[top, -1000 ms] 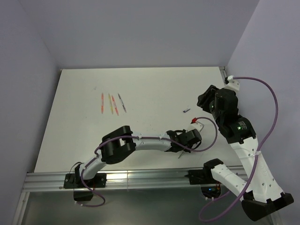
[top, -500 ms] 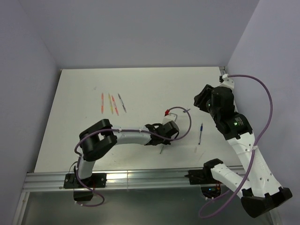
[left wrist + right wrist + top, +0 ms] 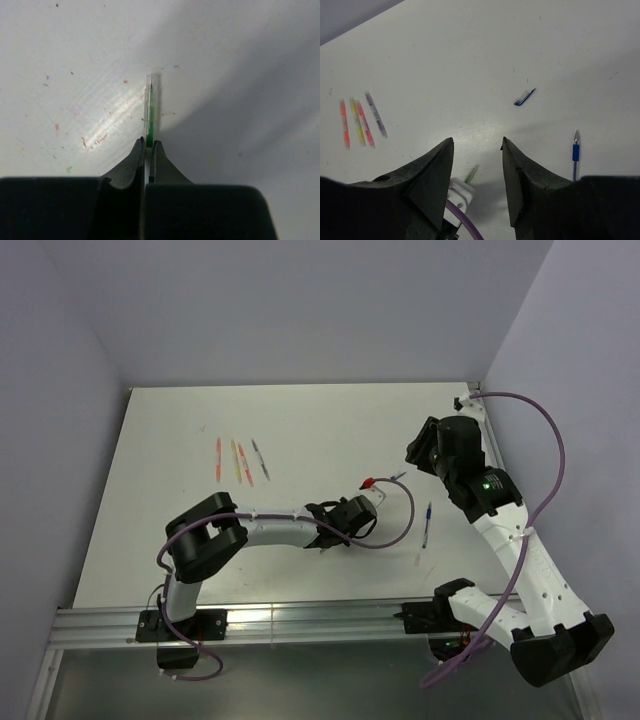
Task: Insert the pens into the pen caps
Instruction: Move the pen to the center of the board.
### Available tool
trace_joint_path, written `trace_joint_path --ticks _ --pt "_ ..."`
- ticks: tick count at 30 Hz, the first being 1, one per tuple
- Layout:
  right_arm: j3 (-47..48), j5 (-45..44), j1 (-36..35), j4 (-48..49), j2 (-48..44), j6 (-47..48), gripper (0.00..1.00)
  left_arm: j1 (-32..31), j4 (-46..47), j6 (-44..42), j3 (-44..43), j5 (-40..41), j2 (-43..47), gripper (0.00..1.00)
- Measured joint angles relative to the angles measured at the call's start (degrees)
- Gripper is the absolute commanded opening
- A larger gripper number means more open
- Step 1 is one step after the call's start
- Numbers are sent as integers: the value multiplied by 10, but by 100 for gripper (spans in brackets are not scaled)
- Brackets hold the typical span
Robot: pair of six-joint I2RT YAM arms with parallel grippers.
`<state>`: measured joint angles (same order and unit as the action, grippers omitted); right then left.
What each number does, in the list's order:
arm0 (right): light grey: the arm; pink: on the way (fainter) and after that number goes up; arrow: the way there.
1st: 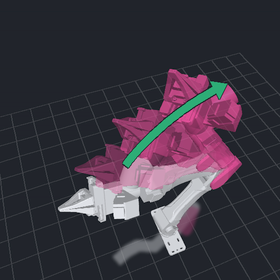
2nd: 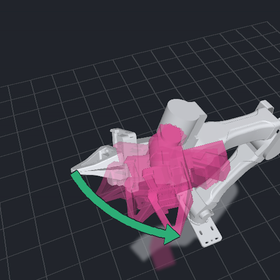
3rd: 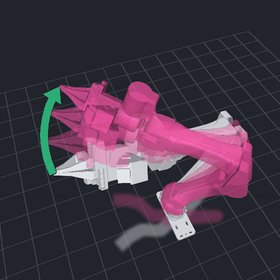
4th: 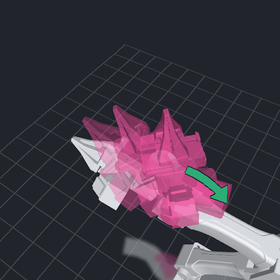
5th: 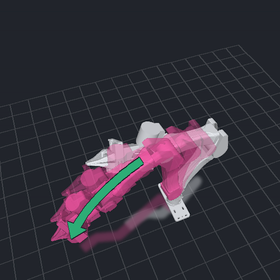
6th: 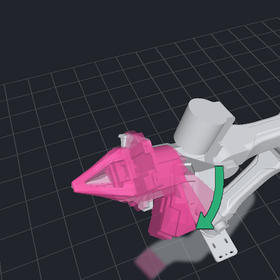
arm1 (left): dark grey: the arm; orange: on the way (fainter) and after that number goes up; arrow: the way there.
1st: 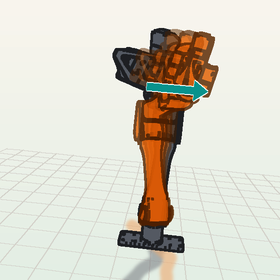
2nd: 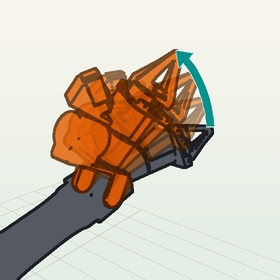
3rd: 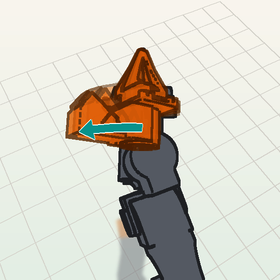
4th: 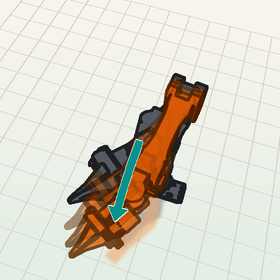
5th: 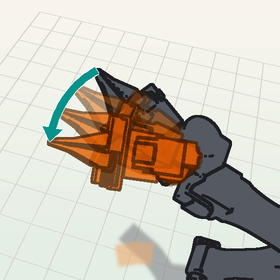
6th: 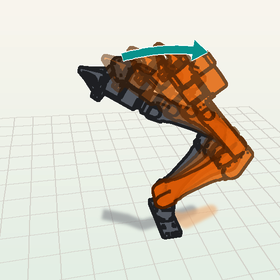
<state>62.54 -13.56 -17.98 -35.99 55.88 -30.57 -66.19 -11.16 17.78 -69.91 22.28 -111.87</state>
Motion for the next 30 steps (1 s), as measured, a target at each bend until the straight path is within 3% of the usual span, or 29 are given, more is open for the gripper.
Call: trace_joint_path --ticks 7,17,21,30 --pt "0 -3 9 5 13 2 52 33 4 -78 -23 -14 -18 2" --pt "0 0 20 21 13 2 52 75 7 -138 -32 -68 -23 18" --pt "0 0 21 21 13 2 52 83 7 -143 -35 -89 -23 28" --pt "0 9 22 21 12 2 52 95 13 -129 -36 -74 -22 35"
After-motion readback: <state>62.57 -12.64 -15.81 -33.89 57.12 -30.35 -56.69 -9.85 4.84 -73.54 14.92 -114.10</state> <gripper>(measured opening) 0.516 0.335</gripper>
